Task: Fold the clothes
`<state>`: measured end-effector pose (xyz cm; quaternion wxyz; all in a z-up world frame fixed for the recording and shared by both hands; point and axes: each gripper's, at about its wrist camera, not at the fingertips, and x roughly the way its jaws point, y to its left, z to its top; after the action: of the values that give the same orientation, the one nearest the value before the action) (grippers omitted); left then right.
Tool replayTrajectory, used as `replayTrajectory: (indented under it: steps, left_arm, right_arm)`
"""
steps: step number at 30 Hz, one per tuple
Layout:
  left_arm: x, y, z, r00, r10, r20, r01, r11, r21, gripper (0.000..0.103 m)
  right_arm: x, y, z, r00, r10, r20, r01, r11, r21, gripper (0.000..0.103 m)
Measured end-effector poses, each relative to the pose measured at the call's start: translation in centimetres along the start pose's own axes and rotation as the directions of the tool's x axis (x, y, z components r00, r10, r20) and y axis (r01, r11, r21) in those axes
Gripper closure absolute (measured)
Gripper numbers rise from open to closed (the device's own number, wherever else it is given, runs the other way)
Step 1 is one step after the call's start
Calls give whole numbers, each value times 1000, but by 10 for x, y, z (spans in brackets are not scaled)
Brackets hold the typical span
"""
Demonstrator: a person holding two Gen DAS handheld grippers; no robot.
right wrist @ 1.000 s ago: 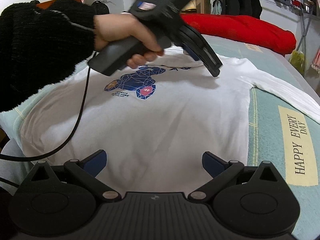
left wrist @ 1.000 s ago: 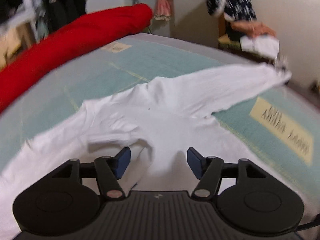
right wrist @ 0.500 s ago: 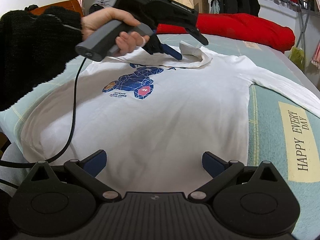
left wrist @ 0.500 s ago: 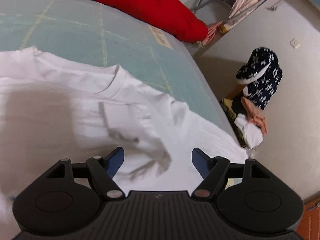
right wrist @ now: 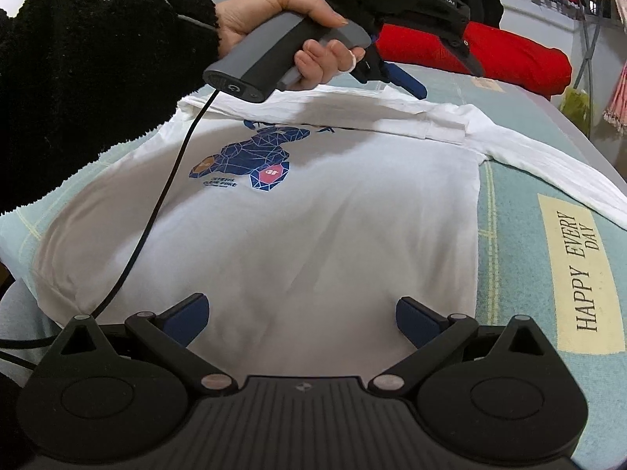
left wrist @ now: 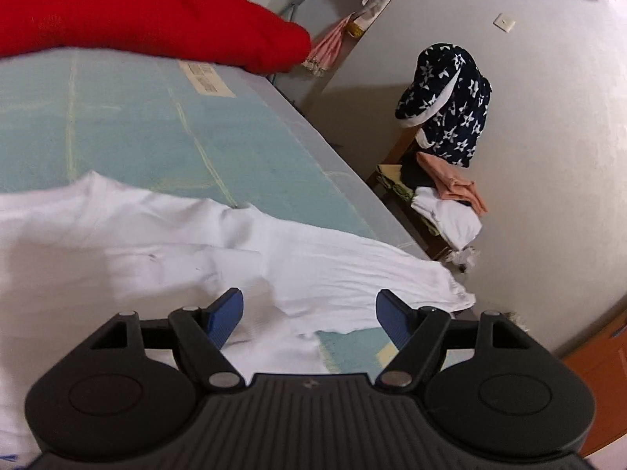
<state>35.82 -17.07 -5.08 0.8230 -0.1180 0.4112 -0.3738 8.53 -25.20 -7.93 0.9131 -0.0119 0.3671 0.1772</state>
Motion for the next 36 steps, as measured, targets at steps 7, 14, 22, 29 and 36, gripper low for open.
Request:
replayTrajectory:
  steps: [7, 14, 22, 29, 36]
  left_arm:
    - [-70, 29, -4, 985, 163, 57, -166, 984, 67, 28]
    - [-167, 74, -49, 864, 474, 168, -495, 861, 118, 28]
    - [-190, 120, -119, 703, 691, 166, -710, 693, 122, 28]
    - [-165, 148, -109, 626, 747, 222, -768, 641, 7, 27]
    - [-171, 156, -124, 494, 831, 256, -844, 529, -90, 25]
  right_arm:
    - [-4, 1, 2, 1000, -2, 13, 2, 1000, -10, 0]
    - [-5, 3, 6, 1000, -5, 23, 5, 1000, -14, 0]
    - [2, 15, 13, 1000, -4, -1, 4, 999, -52, 0]
    - [7, 28, 19, 999, -25, -29, 22, 996, -90, 0]
    - [14, 36, 23, 998, -34, -51, 28, 994, -107, 0]
